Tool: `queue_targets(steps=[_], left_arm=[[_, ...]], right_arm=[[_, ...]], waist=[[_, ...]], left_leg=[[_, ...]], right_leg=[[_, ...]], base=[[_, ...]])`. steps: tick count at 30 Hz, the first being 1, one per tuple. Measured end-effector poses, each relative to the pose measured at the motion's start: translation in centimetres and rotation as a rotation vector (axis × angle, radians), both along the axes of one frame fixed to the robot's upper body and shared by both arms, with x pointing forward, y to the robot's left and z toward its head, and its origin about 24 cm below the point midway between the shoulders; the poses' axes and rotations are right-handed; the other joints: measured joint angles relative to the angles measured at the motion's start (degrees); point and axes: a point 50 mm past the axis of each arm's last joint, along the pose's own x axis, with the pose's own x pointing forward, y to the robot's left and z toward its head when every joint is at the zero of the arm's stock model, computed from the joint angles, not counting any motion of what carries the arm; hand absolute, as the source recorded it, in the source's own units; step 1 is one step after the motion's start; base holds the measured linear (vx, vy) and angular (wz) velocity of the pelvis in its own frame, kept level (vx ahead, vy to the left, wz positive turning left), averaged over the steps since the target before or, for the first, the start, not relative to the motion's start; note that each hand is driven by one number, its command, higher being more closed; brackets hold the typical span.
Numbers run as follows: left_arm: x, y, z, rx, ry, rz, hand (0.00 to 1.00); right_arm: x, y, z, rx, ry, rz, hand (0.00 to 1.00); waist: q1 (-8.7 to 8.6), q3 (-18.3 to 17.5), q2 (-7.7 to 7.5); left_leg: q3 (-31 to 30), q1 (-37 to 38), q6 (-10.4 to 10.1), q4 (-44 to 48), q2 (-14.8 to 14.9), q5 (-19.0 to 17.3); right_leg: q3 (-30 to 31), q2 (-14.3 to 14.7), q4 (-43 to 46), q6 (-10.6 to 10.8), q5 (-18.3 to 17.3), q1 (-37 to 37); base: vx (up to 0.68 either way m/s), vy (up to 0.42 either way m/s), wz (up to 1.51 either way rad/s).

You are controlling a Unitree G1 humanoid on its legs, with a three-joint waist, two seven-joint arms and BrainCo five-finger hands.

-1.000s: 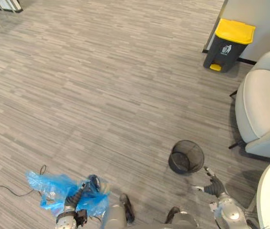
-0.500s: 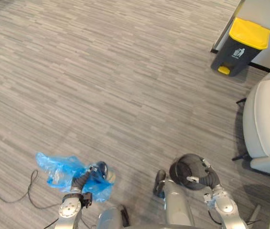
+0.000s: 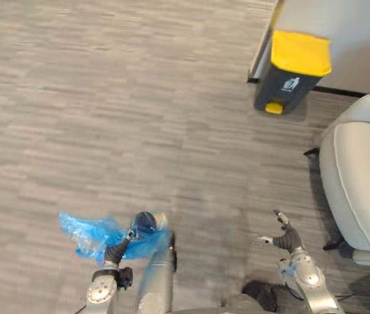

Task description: Gather rubbish on tea table into small bin, then transfer packed bag to large trash can.

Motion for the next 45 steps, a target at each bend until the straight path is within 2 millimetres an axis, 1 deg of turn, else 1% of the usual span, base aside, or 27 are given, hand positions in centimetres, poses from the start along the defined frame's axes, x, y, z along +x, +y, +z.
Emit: queue_targets(steps=[1,2,3,5,7,9,11,12,13,14,15,16,18,22,24,25,26,27,29,31,34,38,39,40,41,43,45], left_arm=[[-0.1,0.1,0.0,0.004,0.006,-0.002,1.00],[-0.1,0.1,-0.1,0.011,0.011,-0.004,1.00],[-0.1,0.2,0.0,0.013,0.008,0.004,1.00],[0.5,0.4,0.4,0.025,-0.013,0.004,1.00],[1.1,0.5,0.7,0.031,-0.028,-0.003,1.00],[1.7,0.6,0.9,0.035,-0.041,-0.004,1.00],[1.9,0.7,1.0,0.039,-0.042,-0.005,1.00],[2.1,0.0,0.4,0.017,-0.022,-0.007,1.00],[2.2,-0.1,0.2,0.019,-0.013,-0.014,1.00],[2.2,-0.2,0.2,0.016,-0.012,-0.014,1.00],[2.2,-0.5,0.1,0.004,-0.012,-0.012,1.00],[2.4,-1.0,0.1,-0.008,-0.020,-0.017,1.00],[2.4,-1.3,0.0,-0.010,-0.019,-0.029,1.00],[2.3,-1.7,0.0,-0.014,-0.020,-0.053,1.00],[2.0,-1.7,-0.1,-0.019,-0.012,-0.057,1.00],[1.5,-1.6,-0.4,-0.028,0.000,-0.041,1.00],[1.0,-1.4,-0.6,-0.027,0.012,-0.027,1.00],[0.9,-0.9,-0.6,-0.019,0.015,-0.012,1.00],[1.0,-1.1,-0.6,-0.025,0.010,-0.007,1.00],[0.4,-1.0,-1.0,-0.022,0.037,-0.003,1.00],[0.3,-0.2,-0.8,0.014,0.044,-0.003,1.00],[1.6,0.0,0.2,0.026,-0.010,0.000,1.00],[1.9,0.0,0.4,0.027,-0.020,0.005,1.00],[1.8,0.4,0.4,0.039,-0.018,0.014,1.00],[2.0,0.1,0.2,0.025,-0.013,0.022,1.00],[2.0,-0.7,0.1,0.001,-0.017,0.013,1.00],[2.0,-1.2,0.2,-0.014,-0.026,0.000,1.00]], right_arm=[[0.0,0.2,-0.1,0.003,0.003,0.006,0.00],[-0.1,0.6,-0.2,0.002,0.010,0.021,0.00],[-0.2,0.9,-0.4,0.003,0.016,0.030,0.00],[0.2,1.1,-0.2,-0.009,0.008,0.049,0.00],[0.6,1.2,0.0,-0.010,0.002,0.051,0.00],[0.6,1.0,0.0,-0.013,0.004,0.046,0.00],[0.1,0.8,-0.3,-0.017,0.022,0.036,0.00],[0.0,0.2,-0.3,-0.038,0.032,0.029,0.00],[0.4,0.2,0.0,-0.046,0.018,0.034,0.00],[0.5,0.2,0.1,-0.051,0.015,0.038,0.00],[0.6,0.3,0.2,-0.059,0.011,0.043,0.00],[0.7,0.2,0.3,-0.062,0.007,0.045,0.00],[1.1,0.7,0.5,-0.050,-0.012,0.049,0.00],[1.9,0.7,1.4,-0.035,-0.064,0.042,0.00],[2.1,0.7,1.5,-0.029,-0.070,0.037,0.00],[1.9,0.4,1.4,-0.035,-0.064,0.026,0.00],[1.9,0.5,1.2,-0.032,-0.059,0.024,0.00],[1.7,0.9,1.0,-0.019,-0.054,0.025,0.00],[1.6,1.0,0.9,-0.018,-0.047,0.025,0.00],[2.3,1.7,1.0,-0.004,-0.059,0.038,0.00],[1.8,2.3,0.5,-0.008,-0.037,0.064,0.00],[2.1,2.2,0.7,-0.028,-0.042,0.074,0.00],[1.9,1.9,0.6,-0.032,-0.034,0.069,0.00],[1.3,1.6,0.2,-0.036,-0.013,0.061,0.00],[1.1,1.2,0.1,-0.045,-0.003,0.053,0.00],[1.1,0.3,0.5,-0.052,-0.016,0.013,0.00],[0.4,0.1,0.3,-0.038,-0.011,-0.020,0.00]], waist=[[-0.14,0.1,0.02],[-0.62,0.1,0.29],[-0.96,0.2,0.52],[-1.79,0.2,1.47],[-2.60,0.4,2.13],[-3.15,0.8,2.87],[-3.32,0.4,2.25],[-2.99,0.3,4.78],[-3.59,0.2,4.90],[-3.60,0.2,4.91],[-3.26,0.5,5.15],[-3.03,1.3,5.87],[-2.02,2.1,4.95],[0.36,2.4,4.40],[1.01,2.5,4.47],[1.88,2.1,5.18],[2.49,2.0,4.79],[2.84,1.0,2.55],[2.84,0.0,0.87],[1.62,0.1,0.93],[-0.04,0.2,1.06],[-0.10,0.6,1.90],[-0.03,0.7,2.12],[-0.35,0.6,1.99],[-0.38,0.4,3.25],[-0.03,-0.4,4.14],[-0.11,-0.3,4.12]], left_leg=[[0.5,2.2,0.6,-0.3,-0.1,-1.0],[1.4,7.2,1.6,-2.3,0.0,-2.7],[2.5,11.1,2.2,-5.1,0.2,-3.4],[4.3,19.0,1.8,-12.5,1.4,-3.5],[6.5,22.8,0.8,-15.5,2.7,-3.0],[6.7,26.5,-1.7,-17.3,3.6,-3.8],[6.4,31.2,-5.9,-17.8,4.1,-6.3],[6.4,32.9,-7.4,-16.4,6.3,-6.4],[6.0,31.1,-10.8,-10.3,7.2,-3.4],[5.8,29.5,-10.5,-5.0,7.6,-1.0],[4.8,24.7,-9.8,9.0,9.5,8.0],[3.2,19.3,-8.2,23.2,12.1,8.2],[3.1,12.4,-5.5,33.2,12.5,2.6],[1.5,0.8,-2.2,15.6,7.6,-0.9],[-2.3,0.3,-4.2,-1.1,4.8,0.8],[-4.7,2.0,-4.9,-11.5,4.2,8.6],[-4.5,2.5,-2.7,-10.1,4.0,10.4],[-2.2,2.1,-1.5,-7.2,2.7,6.6],[1.1,2.6,0.1,-4.6,1.4,1.5],[3.4,6.7,2.2,-3.2,0.8,-1.9],[3.5,13.9,3.7,-3.4,0.3,-5.0],[1.4,18.7,2.8,-7.3,1.0,-5.7],[0.6,20.3,0.8,-7.4,1.6,-6.8],[-0.5,21.6,-1.6,-6.2,1.6,-8.2],[-1.3,21.7,-2.3,-5.3,2.3,-8.7],[-2.0,17.9,-7.0,2.8,3.8,-3.5],[-0.9,15.2,-5.9,11.4,5.3,-3.6]], right_leg=[[-1.4,-0.6,4.8,-0.1,0.0,-2.0],[-6.5,-1.9,10.1,-5.4,-0.8,-4.8],[-10.6,-2.3,10.7,-8.3,-1.7,-7.1],[-20.2,-2.0,4.4,-12.2,-3.8,-14.5],[-25.0,-1.2,-8.6,-14.0,-1.6,-19.6],[-26.4,1.8,-24.6,-14.7,6.4,-21.8],[-24.7,5.1,-33.6,-19.2,21.8,-21.6],[-23.8,6.5,-27.7,-21.4,21.7,-22.5],[-23.6,6.1,-22.4,-22.3,16.3,-22.8],[-23.4,6.2,-20.8,-22.5,14.2,-22.1],[-23.1,7.0,-21.2,-22.7,11.3,-18.3],[-22.6,9.2,-24.1,-23.0,10.9,-13.0],[-19.9,11.2,-29.4,-23.1,10.9,-5.5],[-13.0,12.1,-37.8,-21.3,9.7,2.5],[-9.5,12.0,-37.4,-19.5,7.5,4.0],[-6.3,12.6,-35.1,-17.9,4.3,4.3],[-4.5,12.4,-33.3,-17.2,2.5,4.2],[-2.8,10.2,-30.4,-15.6,-0.3,3.2],[-2.3,7.6,-21.7,-12.0,-3.0,0.0],[-3.6,5.1,-3.6,-2.0,-0.3,-6.5],[-9.3,1.8,6.0,-6.4,-2.2,-11.4],[-15.2,2.6,-8.2,-10.8,-2.0,-17.8],[-15.5,4.2,-17.6,-12.3,3.1,-18.1],[-15.3,5.0,-24.4,-14.7,15.9,-16.3],[-16.2,5.4,-24.2,-14.9,15.7,-15.4],[-17.0,5.8,-27.5,-15.6,15.0,-12.0],[-17.4,5.2,-30.5,-15.3,13.7,-6.8]], base=[[0.54,0.163,-0.74],[0.53,0.127,-0.55],[0.64,0.123,-0.63],[0.59,0.040,-0.45],[0.55,-0.011,-0.21],[0.63,-0.064,-0.07],[0.66,-0.120,-0.03],[0.75,-0.139,-0.10],[0.87,-0.193,-0.18],[0.83,-0.214,-0.18],[0.77,-0.217,-0.32],[0.60,-0.145,-0.38],[0.53,-0.047,-0.68],[0.48,0.084,-0.89],[0.47,0.241,-1.07],[0.44,0.276,-1.16],[0.54,0.323,-1.18],[0.38,0.211,-0.64],[0.44,0.204,-0.58],[0.50,0.249,-0.49],[0.48,0.141,0.04],[0.41,-0.026,0.21],[0.41,-0.094,0.47],[0.43,-0.115,0.52],[0.53,-0.104,0.37],[0.42,-0.078,0.16],[0.39,-0.043,0.38]])
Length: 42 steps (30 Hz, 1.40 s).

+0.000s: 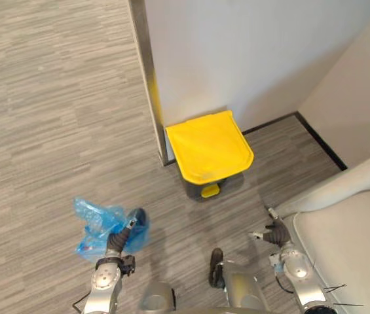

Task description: Gather rubbish on tea table into small bin, then transfer packed bag to large trash can.

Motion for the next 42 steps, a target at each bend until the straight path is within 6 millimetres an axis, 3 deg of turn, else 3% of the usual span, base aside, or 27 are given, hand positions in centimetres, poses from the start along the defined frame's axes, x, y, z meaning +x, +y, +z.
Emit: queue_targets(steps=[2,4,5,6,7,9,14,21,27,31,34,36,37,38,39,41,42], left_arm=[[0.1,-0.1,0.3,-0.002,-0.016,-0.013,1.00],[0.2,-0.2,0.4,-0.004,-0.021,-0.022,1.00],[0.2,-0.4,0.4,-0.009,-0.021,-0.033,1.00],[0.2,-0.6,0.3,-0.012,-0.017,-0.041,1.00],[0.1,-0.6,0.0,-0.012,0.004,-0.051,1.00],[-0.1,-0.9,-0.2,-0.011,0.013,-0.067,1.00],[-0.3,-0.3,-0.2,0.025,0.027,-0.076,1.00],[-1.6,-0.1,-1.2,0.017,0.077,-0.054,1.00],[-1.6,0.7,-1.0,0.025,0.072,-0.020,1.00],[-1.7,0.7,-1.1,0.021,0.074,-0.017,1.00],[-1.8,0.4,-1.0,0.015,0.070,-0.021,1.00],[-1.7,0.3,-0.9,0.015,0.062,-0.030,1.00],[-1.4,0.2,-0.5,0.018,0.043,-0.036,1.00],[-1.2,0.2,-0.2,0.030,0.030,-0.050,1.00],[-1.1,0.3,0.0,0.035,0.024,-0.056,1.00],[-0.2,0.4,0.5,0.058,0.002,-0.079,1.00],[0.4,0.4,0.7,0.064,-0.010,-0.078,1.00]], right_arm=[[-0.7,0.1,-0.4,0.040,0.008,-0.037,0.00],[-0.5,0.6,-0.2,0.063,-0.012,-0.042,0.00],[-0.5,0.5,-0.1,0.062,-0.018,-0.045,0.00],[-0.5,0.3,-0.2,0.061,-0.018,-0.055,0.00],[-0.8,0.4,-0.9,0.095,0.010,-0.088,0.00],[-1.6,-0.3,-1.3,0.103,0.028,-0.129,0.00],[-1.9,-0.6,-2.0,0.108,0.062,-0.157,0.00],[-3.4,-2.1,-3.4,0.084,0.160,-0.195,0.00],[-2.4,-2.3,-3.3,0.080,0.159,-0.191,0.00],[-0.4,-1.8,-2.6,0.075,0.125,-0.160,0.00],[0.2,-1.4,-2.3,0.076,0.111,-0.141,0.00],[-0.5,-1.4,-2.7,0.077,0.131,-0.149,0.00],[-0.8,-1.5,-2.8,0.077,0.139,-0.156,0.00],[-1.0,-1.5,-2.9,0.081,0.138,-0.159,0.00],[-0.9,-1.4,-2.8,0.087,0.133,-0.162,0.00],[-0.5,-1.2,-2.5,0.101,0.108,-0.167,0.00],[-0.3,-1.3,-2.3,0.098,0.097,-0.177,0.00]], waist=[[0.51,0.3,-0.62],[0.97,0.0,-1.09],[0.84,-0.4,-0.04],[0.52,-0.4,0.85],[1.17,-0.7,-0.42],[1.06,-1.3,-1.42],[0.35,-1.4,-1.44],[0.06,-2.7,0.35],[0.08,-3.3,0.93],[0.10,-3.3,1.00],[0.23,-2.9,0.34],[-0.11,-2.2,-1.02],[-0.15,-1.1,-1.21],[0.07,-0.2,-0.49],[0.03,0.2,0.12],[0.02,1.0,-0.52],[-0.05,1.8,-1.02]], left_leg=[[2.6,-2.7,2.7,5.3,3.6,-1.6],[4.5,-5.8,3.2,-2.9,5.0,-1.7],[4.4,-5.8,2.1,-12.6,5.5,2.9],[4.5,-5.8,2.2,-16.1,6.2,4.0],[5.8,-4.9,2.8,-17.3,4.1,3.8],[6.9,-3.7,3.2,-18.3,1.3,4.0],[8.4,-2.7,3.4,-19.7,-0.1,4.2],[10.7,-0.1,3.4,-23.8,1.1,4.4],[13.6,-0.4,3.5,-22.9,2.2,4.3],[13.9,-2.4,3.8,-18.0,4.1,1.3],[13.5,-3.8,4.2,-14.0,4.0,-2.7],[12.3,-2.7,5.0,-13.4,1.9,-3.8],[11.5,-1.3,5.9,-13.3,1.4,-4.4],[10.1,-0.4,6.6,-12.5,2.1,-4.8],[9.3,-0.4,6.9,-12.0,2.3,-4.9],[7.8,-0.3,7.5,-10.3,2.5,-6.1],[6.7,-0.3,7.2,-9.0,2.5,-7.0]], right_leg=[[-0.7,0.0,-3.6,0.4,-0.3,6.1],[-0.6,-0.9,-4.2,1.2,-0.5,7.3],[-0.6,-0.6,-4.3,3.0,-0.8,7.2],[-0.4,0.0,-4.3,4.3,-1.4,7.2],[1.0,-1.3,-4.9,5.3,-1.4,7.0],[2.6,-3.6,-6.7,6.2,-1.6,7.9],[4.7,-4.5,-9.0,7.8,-0.5,8.8],[7.3,-2.5,-9.0,7.2,0.0,7.5],[10.4,-1.9,-9.3,7.2,1.5,5.6],[11.9,-0.5,-9.7,7.5,2.9,4.7],[12.7,-1.2,-2.5,7.8,-0.9,1.5],[10.4,-4.3,4.9,8.3,-3.9,-0.2],[6.1,-6.4,12.5,6.6,-3.5,-2.4],[2.3,-6.5,15.8,4.4,-5.4,-4.2],[0.9,-6.4,14.9,4.6,-5.8,-4.5],[-1.4,-6.5,9.3,5.5,-4.8,-7.0],[-1.7,-6.6,3.1,6.8,-1.9,-7.7]], base=[[0.35,0.053,0.32],[0.20,0.169,0.00],[0.16,0.272,-0.09],[0.15,0.287,-0.14],[0.15,0.271,-0.11],[0.11,0.171,0.01],[0.06,0.079,-0.09],[0.00,-0.048,-0.25],[-0.03,-0.010,-0.30],[-0.08,0.031,-0.27],[-0.11,0.084,-0.09],[-0.05,0.076,0.29],[0.02,0.041,0.29],[0.04,0.031,0.27],[0.05,0.004,0.29],[0.09,-0.066,0.37],[0.14,-0.152,0.59]])
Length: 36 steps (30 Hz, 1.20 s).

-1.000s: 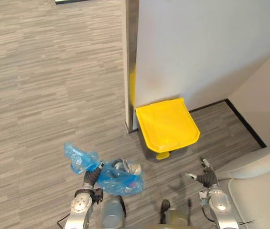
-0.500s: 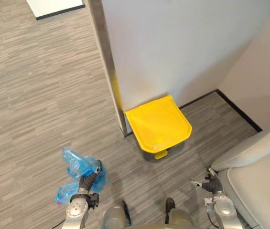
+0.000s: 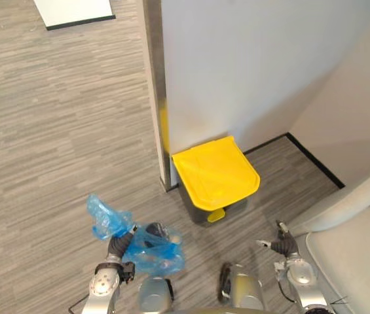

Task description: Gather rubbish on tea table into small bin, then transfer packed bag to large trash can.

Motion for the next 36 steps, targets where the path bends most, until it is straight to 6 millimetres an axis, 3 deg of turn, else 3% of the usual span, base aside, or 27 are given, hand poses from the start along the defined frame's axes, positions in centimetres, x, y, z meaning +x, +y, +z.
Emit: queue_targets(steps=[1,2,3,5,7,10,12,15,17,20,26,29,30,31,32,33,34,36], left_arm=[[0.8,0.1,0.2,0.007,-0.013,0.007,1.00],[1.1,0.2,0.2,0.009,-0.014,0.008,1.00],[1.3,0.1,-0.1,0.008,-0.001,0.018,1.00],[1.4,0.2,-0.3,0.012,0.012,0.026,1.00],[1.7,0.7,0.0,0.032,-0.001,0.026,1.00],[1.1,0.8,-0.3,0.030,0.012,0.039,1.00],[1.0,0.6,-0.4,0.013,0.014,0.050,1.00],[1.6,-1.1,-0.4,-0.026,0.002,0.017,1.00],[2.2,-2.0,-0.2,-0.050,-0.013,0.005,1.00],[2.0,-2.2,-0.4,-0.057,-0.003,0.001,1.00],[0.6,-2.1,-1.3,-0.065,0.044,-0.004,1.00],[0.2,-1.9,-1.9,-0.064,0.073,0.005,1.00],[0.3,-1.3,-1.8,-0.056,0.067,0.026,1.00],[0.4,-1.2,-1.7,-0.054,0.061,0.034,1.00],[0.4,-1.1,-1.6,-0.050,0.058,0.033,1.00],[0.5,-0.7,-1.5,-0.035,0.055,0.035,1.00],[0.5,-0.6,-1.4,-0.028,0.053,0.031,1.00],[0.8,-0.3,-1.2,-0.015,0.045,0.031,1.00]], right_arm=[[0.1,-0.3,0.2,-0.002,-0.010,-0.017,0.00],[0.0,-0.6,0.3,-0.005,-0.014,-0.030,0.00],[-0.1,-1.2,0.4,-0.017,-0.009,-0.039,0.00],[0.0,-2.2,0.8,-0.037,-0.018,-0.063,0.00],[-1.4,-3.1,0.4,-0.026,0.006,-0.117,0.00],[-2.3,-3.4,0.1,0.001,0.017,-0.161,0.00],[-2.3,-3.0,0.0,0.027,0.011,-0.177,0.00],[-2.0,-2.0,-0.2,0.062,0.000,-0.178,0.00],[-1.2,-1.7,0.2,0.085,-0.032,-0.180,0.00],[-0.8,-1.2,0.2,0.088,-0.028,-0.153,0.00],[-0.8,-0.2,-0.5,0.094,0.007,-0.110,0.00],[-1.1,-0.2,-0.7,0.089,0.021,-0.103,0.00],[-0.8,0.1,-0.8,0.088,0.023,-0.086,0.00],[-0.9,-0.1,-1.0,0.082,0.035,-0.080,0.00],[-1.1,-0.3,-1.0,0.077,0.043,-0.076,0.00],[-1.6,-0.1,-1.5,0.077,0.069,-0.065,0.00],[-2.1,-0.1,-1.7,0.075,0.085,-0.059,0.00],[-3.1,0.2,-2.2,0.083,0.113,-0.065,0.00]], waist=[[-0.11,1.1,-0.78],[-0.26,1.9,-1.21],[-0.73,2.9,-0.99],[-1.36,4.0,-0.01],[-1.93,4.3,0.27],[-1.91,4.0,1.22],[-1.54,3.9,1.36],[-1.66,3.8,1.38],[-2.46,3.7,1.36],[-2.86,3.7,1.33],[-2.53,3.5,1.36],[-2.13,3.5,1.00],[-1.20,4.1,-1.26],[-1.57,3.8,-0.44],[-1.75,3.8,0.05],[-1.61,3.6,-0.55],[-1.76,3.1,-0.22],[-2.84,3.0,-0.83]], left_leg=[[-1.4,-0.2,-0.6,2.3,-0.2,-1.5],[-2.7,-0.2,-1.1,4.3,-0.5,-2.9],[-4.7,0.0,-2.1,7.0,-0.5,-5.0],[-7.9,1.1,-3.7,7.8,0.2,-6.8],[-11.6,1.1,-5.7,7.8,0.1,-8.0],[-13.8,2.3,-8.7,7.1,2.3,-9.3],[-13.7,2.8,-10.1,6.1,3.5,-8.9],[-12.2,2.5,-11.7,2.8,5.9,-5.3],[-3.4,1.8,-12.0,0.1,8.3,-2.0],[-1.5,4.1,-12.6,-3.4,8.2,-0.5],[0.7,7.5,-12.8,-3.1,7.7,0.4],[1.1,8.0,-12.2,1.6,5.5,4.1],[1.3,3.9,-9.5,8.0,4.2,4.7],[3.0,3.5,-7.2,1.4,3.8,5.4],[3.6,2.7,-7.3,1.0,4.1,5.2],[4.0,1.9,-7.2,1.9,3.8,5.1],[4.7,1.7,-5.5,-0.3,3.8,4.7],[5.2,1.5,-4.1,-2.9,3.5,3.9]], right_leg=[[-0.6,-0.4,-6.8,1.4,2.7,-0.3],[-0.9,-0.8,-8.3,1.3,3.0,-0.4],[0.2,-0.9,-7.1,1.1,6.6,0.1],[4.8,0.9,-0.4,1.3,7.7,-0.6],[11.2,3.7,10.4,0.1,4.5,-4.2],[8.6,4.2,20.2,-1.7,-3.5,-6.6],[7.3,4.8,22.5,-2.9,-5.5,-7.2],[4.4,4.8,22.4,-4.1,-6.3,-7.1],[3.2,4.3,19.4,-5.1,-5.7,-6.7],[3.1,3.8,17.3,-5.1,-5.6,-4.5],[3.3,3.3,14.0,-4.1,-3.9,0.7],[5.2,2.3,9.4,-3.2,-0.9,4.2],[7.1,0.0,7.9,-1.9,0.3,4.7],[6.1,-0.1,6.1,-0.8,1.7,5.4],[6.0,0.0,5.6,-0.4,2.2,5.4],[6.9,-0.6,5.3,0.1,4.0,4.6],[7.1,-0.4,5.1,0.1,5.0,4.1],[8.1,-0.2,14.0,-0.4,0.7,2.5]], base=[[0.13,-0.147,0.68],[0.15,-0.212,0.80],[0.16,-0.220,0.82],[0.21,-0.259,0.75],[0.26,-0.315,0.86],[0.32,-0.261,0.44],[0.33,-0.194,0.13],[0.30,-0.165,0.30],[0.19,-0.089,0.27],[0.13,-0.009,0.21],[0.03,0.089,0.04],[-0.02,0.147,-0.27],[-0.11,0.148,-0.45],[-0.12,0.152,-0.39],[-0.15,0.174,-0.24],[-0.20,0.199,-0.11],[-0.23,0.230,0.04],[-0.14,0.119,0.46]])
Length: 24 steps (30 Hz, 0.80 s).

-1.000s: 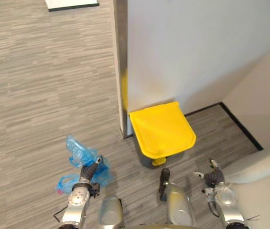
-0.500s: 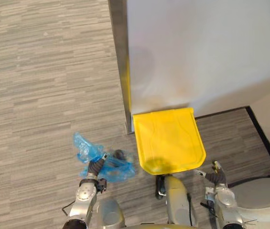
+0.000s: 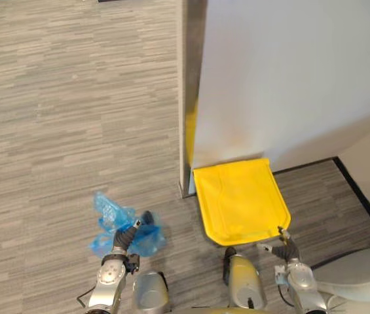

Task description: Gather rubbish on tea table into small bin, then transfer packed bag to large trash can.

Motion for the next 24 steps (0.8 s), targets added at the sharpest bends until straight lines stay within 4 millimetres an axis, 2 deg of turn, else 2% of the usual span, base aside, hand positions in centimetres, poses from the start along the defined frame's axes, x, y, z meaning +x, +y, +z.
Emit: queue_targets(steps=[1,3,4,5,6,7,8,10,11,15,19,21,24], left_arm=[[0.0,0.7,0.2,0.015,-0.003,0.015,1.00],[-1.2,1.6,-0.3,0.031,0.030,0.042,1.00],[-1.4,1.7,-0.4,0.034,0.034,0.048,1.00],[-1.5,1.6,-0.4,0.032,0.034,0.055,1.00],[-1.5,1.6,-0.3,0.032,0.029,0.058,1.00],[-1.5,1.2,-0.5,0.012,0.031,0.074,1.00],[-1.9,0.6,-0.9,-0.007,0.045,0.069,1.00],[-2.4,0.0,-1.3,-0.028,0.063,0.073,1.00],[-2.6,-0.2,-1.6,-0.035,0.075,0.068,1.00],[-2.5,-0.8,-1.7,-0.053,0.077,0.038,1.00],[-2.5,-2.2,-1.9,-0.099,0.077,0.028,1.00],[-2.4,-2.2,-1.8,-0.101,0.074,0.033,1.00],[-2.4,-2.1,-1.8,-0.100,0.072,0.033,1.00]], right_arm=[[-0.6,0.2,-0.3,0.009,0.015,-0.004,0.00],[-0.5,0.4,-0.3,0.011,0.009,0.006,0.00],[-0.3,0.4,-0.1,0.009,-0.002,0.007,0.00],[-0.3,0.3,0.1,0.002,-0.011,0.005,0.00],[-0.3,0.2,0.2,-0.003,-0.017,0.005,0.00],[0.2,-0.3,0.6,-0.022,-0.033,0.009,0.00],[0.4,-0.6,0.8,-0.034,-0.043,0.011,0.00],[0.4,-0.7,0.9,-0.038,-0.044,0.012,0.00],[0.2,-0.9,0.8,-0.041,-0.038,0.010,0.00],[0.3,-1.1,0.9,-0.045,-0.047,-0.007,0.00],[1.1,-1.7,1.4,-0.045,-0.073,-0.037,0.00],[1.4,-1.6,1.5,-0.042,-0.079,-0.036,0.00],[1.1,-1.3,1.2,-0.030,-0.073,-0.038,0.00]], waist=[[0.28,0.0,-0.87],[0.60,-0.7,-1.73],[0.89,-1.8,-3.20],[1.43,-3.2,-3.59],[1.56,-3.7,-4.25],[1.68,-3.7,-2.28],[1.64,-4.3,-1.11],[1.38,-4.4,-0.43],[1.44,-4.8,0.41],[1.45,-5.3,1.55],[1.55,-6.2,3.36],[1.57,-6.4,3.73],[1.71,-6.5,3.73]], left_leg=[[-0.1,-0.9,0.4,-0.1,-0.4,1.0],[0.3,-1.8,0.4,-0.9,-0.9,2.3],[0.3,-2.3,0.1,-3.1,-1.8,4.0],[0.1,-3.5,-0.7,-5.3,-2.6,5.3],[0.0,-4.1,-1.2,-5.5,-2.5,5.8],[-0.9,-5.3,-1.8,-6.1,-1.7,6.9],[-1.0,-5.7,-2.0,-7.9,-1.2,8.6],[-0.9,-4.7,-2.7,-11.3,-1.6,11.4],[-0.9,-4.1,-3.1,-13.3,-1.5,13.3],[-1.8,-3.7,-3.5,-14.5,-1.4,14.5],[-4.7,-1.5,-3.1,-17.8,-3.4,15.0],[-6.4,-1.3,-3.0,-18.3,-4.1,15.0],[-4.6,-1.3,-1.9,-17.8,-4.4,14.2]], right_leg=[[0.2,0.5,5.8,0.4,-3.6,0.4],[-0.2,1.0,9.6,1.6,-8.3,2.6],[-0.1,1.1,7.6,1.8,-11.2,4.2],[-0.7,1.2,0.4,0.2,-13.9,5.8],[-1.3,1.4,-2.4,-1.1,-15.1,6.3],[-2.2,3.0,-4.2,-1.7,-13.5,6.2],[-2.1,4.1,-5.2,-2.4,-12.6,5.3],[-2.2,4.3,-5.8,-3.1,-11.8,5.1],[-2.5,4.8,-6.8,-3.7,-11.0,5.2],[-3.0,5.6,-7.4,-4.2,-10.2,5.6],[-0.7,6.2,-12.1,-3.2,-6.8,7.2],[1.4,6.2,-14.2,-2.5,-5.1,7.1],[3.6,6.1,-16.9,-1.6,-2.7,7.3]], base=[[-0.10,0.019,0.34],[-0.23,-0.069,0.00],[-0.26,-0.218,0.05],[-0.12,-0.221,0.08],[-0.10,-0.239,0.03],[-0.12,-0.169,-0.07],[-0.12,-0.148,-0.04],[-0.06,-0.121,0.02],[-0.01,-0.122,0.02],[-0.01,-0.070,0.02],[-0.01,0.060,-0.23],[-0.04,0.119,-0.44],[-0.07,0.126,-0.38]])
